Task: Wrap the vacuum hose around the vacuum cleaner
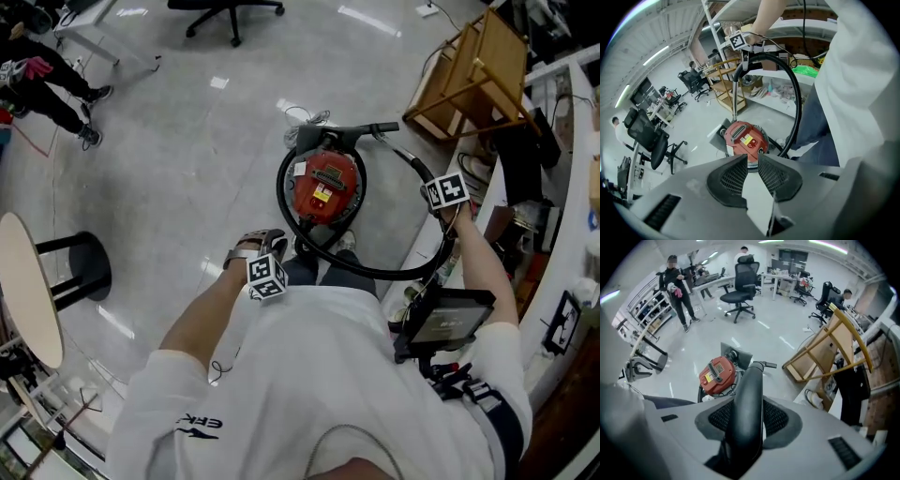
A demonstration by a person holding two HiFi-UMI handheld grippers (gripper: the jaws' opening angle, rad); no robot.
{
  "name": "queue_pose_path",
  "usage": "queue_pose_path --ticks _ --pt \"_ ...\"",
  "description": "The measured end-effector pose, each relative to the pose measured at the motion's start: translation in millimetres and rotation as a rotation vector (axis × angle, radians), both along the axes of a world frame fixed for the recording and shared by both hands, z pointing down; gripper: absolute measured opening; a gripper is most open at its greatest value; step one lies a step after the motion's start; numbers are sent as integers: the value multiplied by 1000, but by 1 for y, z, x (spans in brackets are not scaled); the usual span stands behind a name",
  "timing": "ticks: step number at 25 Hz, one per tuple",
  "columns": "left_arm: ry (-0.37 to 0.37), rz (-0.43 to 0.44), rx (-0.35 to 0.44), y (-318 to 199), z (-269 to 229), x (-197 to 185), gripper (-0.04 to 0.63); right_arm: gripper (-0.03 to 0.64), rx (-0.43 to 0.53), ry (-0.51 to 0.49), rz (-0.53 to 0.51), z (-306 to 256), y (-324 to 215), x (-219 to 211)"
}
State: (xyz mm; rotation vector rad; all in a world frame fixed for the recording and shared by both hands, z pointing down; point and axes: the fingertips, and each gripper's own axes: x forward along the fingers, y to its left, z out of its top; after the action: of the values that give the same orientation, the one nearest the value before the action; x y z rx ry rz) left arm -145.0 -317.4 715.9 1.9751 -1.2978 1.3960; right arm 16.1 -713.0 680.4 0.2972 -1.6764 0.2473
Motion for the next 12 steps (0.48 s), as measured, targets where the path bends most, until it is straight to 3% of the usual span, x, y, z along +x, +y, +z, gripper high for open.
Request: queue_pose_path --ticks 12 --pt "6 -213 -65 -23 0 7 71 160 49 -16 -400 21 -59 -88"
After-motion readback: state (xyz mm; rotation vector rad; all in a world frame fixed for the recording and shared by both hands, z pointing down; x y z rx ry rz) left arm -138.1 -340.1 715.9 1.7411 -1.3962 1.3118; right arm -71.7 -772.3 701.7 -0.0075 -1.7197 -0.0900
